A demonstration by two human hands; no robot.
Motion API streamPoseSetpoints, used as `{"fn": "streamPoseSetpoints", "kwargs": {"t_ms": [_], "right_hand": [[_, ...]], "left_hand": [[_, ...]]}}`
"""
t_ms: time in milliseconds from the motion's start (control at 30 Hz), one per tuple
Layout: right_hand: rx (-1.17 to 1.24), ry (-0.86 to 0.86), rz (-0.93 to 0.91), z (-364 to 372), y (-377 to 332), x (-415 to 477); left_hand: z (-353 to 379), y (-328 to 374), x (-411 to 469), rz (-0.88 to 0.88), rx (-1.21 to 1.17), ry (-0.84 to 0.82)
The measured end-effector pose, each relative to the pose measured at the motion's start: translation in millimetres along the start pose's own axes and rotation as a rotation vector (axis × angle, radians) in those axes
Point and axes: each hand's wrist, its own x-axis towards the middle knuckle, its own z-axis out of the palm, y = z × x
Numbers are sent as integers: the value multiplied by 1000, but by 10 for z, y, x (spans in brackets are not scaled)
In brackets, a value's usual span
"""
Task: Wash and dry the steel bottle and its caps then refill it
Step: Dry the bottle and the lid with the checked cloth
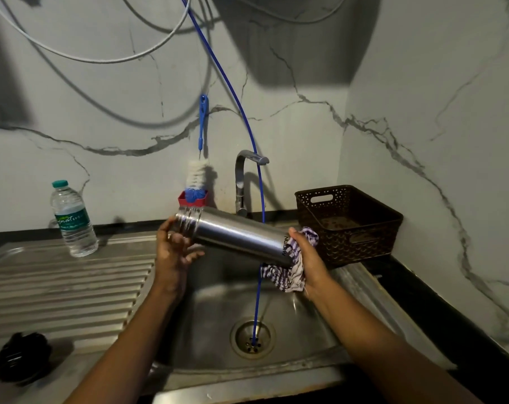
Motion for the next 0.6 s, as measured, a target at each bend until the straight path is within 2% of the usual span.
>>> {"fn": "streamPoseSetpoints", "kwargs": {"t_ms": [67, 133, 200, 267, 367, 433, 533, 600], "right_hand": [[30, -19, 69, 7, 45, 6], [58, -21, 159, 11, 131, 14], [13, -28, 225, -4, 225, 61], [-149, 15, 199, 5, 298, 87], [-375, 219, -138, 48, 214, 36], [-373, 219, -394, 96, 28, -27], [-588, -46, -701, 297, -155, -257], [-834, -248, -818, 490, -109, -329]], "left_hand": [[72, -88, -83, -89, 35, -110], [199, -158, -172, -138, 49, -146], [275, -161, -211, -130, -8, -122], [277, -129, -195, -116, -36, -44], [243, -89, -205, -99, 37, 16], [229, -72, -218, -104, 159, -15], [267, -75, -240, -97, 419, -93], [287, -107, -243, -17, 528, -136]]}}
